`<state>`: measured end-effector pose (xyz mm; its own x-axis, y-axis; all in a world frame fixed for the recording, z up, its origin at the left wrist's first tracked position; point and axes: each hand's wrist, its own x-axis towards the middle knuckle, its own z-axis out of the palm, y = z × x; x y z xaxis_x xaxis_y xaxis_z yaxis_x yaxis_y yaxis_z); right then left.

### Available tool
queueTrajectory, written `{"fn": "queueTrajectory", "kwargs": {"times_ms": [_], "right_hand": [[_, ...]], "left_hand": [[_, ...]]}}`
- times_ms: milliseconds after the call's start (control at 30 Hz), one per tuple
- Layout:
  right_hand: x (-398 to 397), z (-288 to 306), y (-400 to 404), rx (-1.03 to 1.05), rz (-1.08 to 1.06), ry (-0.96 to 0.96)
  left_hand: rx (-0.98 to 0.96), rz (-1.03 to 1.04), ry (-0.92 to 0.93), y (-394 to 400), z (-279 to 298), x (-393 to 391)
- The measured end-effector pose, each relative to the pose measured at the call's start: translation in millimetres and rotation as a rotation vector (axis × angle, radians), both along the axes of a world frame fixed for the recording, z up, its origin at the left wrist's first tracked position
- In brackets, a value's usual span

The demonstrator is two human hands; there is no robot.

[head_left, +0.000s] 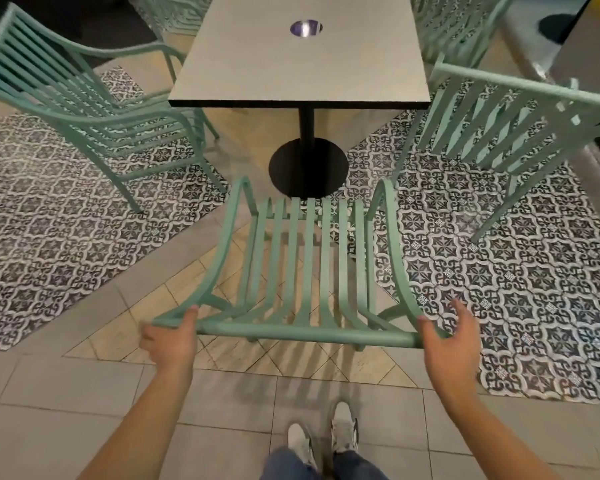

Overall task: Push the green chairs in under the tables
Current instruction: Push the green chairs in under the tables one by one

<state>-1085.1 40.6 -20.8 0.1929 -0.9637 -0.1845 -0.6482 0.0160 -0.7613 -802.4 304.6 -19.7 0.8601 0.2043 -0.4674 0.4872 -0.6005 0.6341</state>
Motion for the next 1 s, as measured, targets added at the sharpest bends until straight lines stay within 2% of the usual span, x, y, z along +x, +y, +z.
{"fn": "queueTrajectory", "kwargs": {"times_ms": [67, 100, 167, 233, 367, 667, 1000], "right_hand": [[-2, -4, 12, -0.373, 0.47, 0.195], [3, -12, 19, -0.475, 0.626, 0.253], [7, -26, 30, -0.561, 0.768, 0.356], [16, -32, 36, -0.635, 0.766, 0.388], [29, -32, 33, -0.745, 0.746, 0.397], [80, -27, 6, -0.698, 0.752, 0.459], [155, -20, -43, -0.646, 0.786, 0.524]], "left_hand": [[0.363, -0.533, -0.341, 16, -7, -10], [0.479, -0.797, -0.468, 23, -12, -7], [0.565, -1.192, -0.599, 30, -22, -3], [0.57, -1.395, -0.678, 31, -29, 9], [0.535, -1.468, -0.795, 27, -33, 32], [0.495, -1.398, -0.889, 0, -36, 85], [0.535, -1.422, -0.793, -47, -26, 154]]}}
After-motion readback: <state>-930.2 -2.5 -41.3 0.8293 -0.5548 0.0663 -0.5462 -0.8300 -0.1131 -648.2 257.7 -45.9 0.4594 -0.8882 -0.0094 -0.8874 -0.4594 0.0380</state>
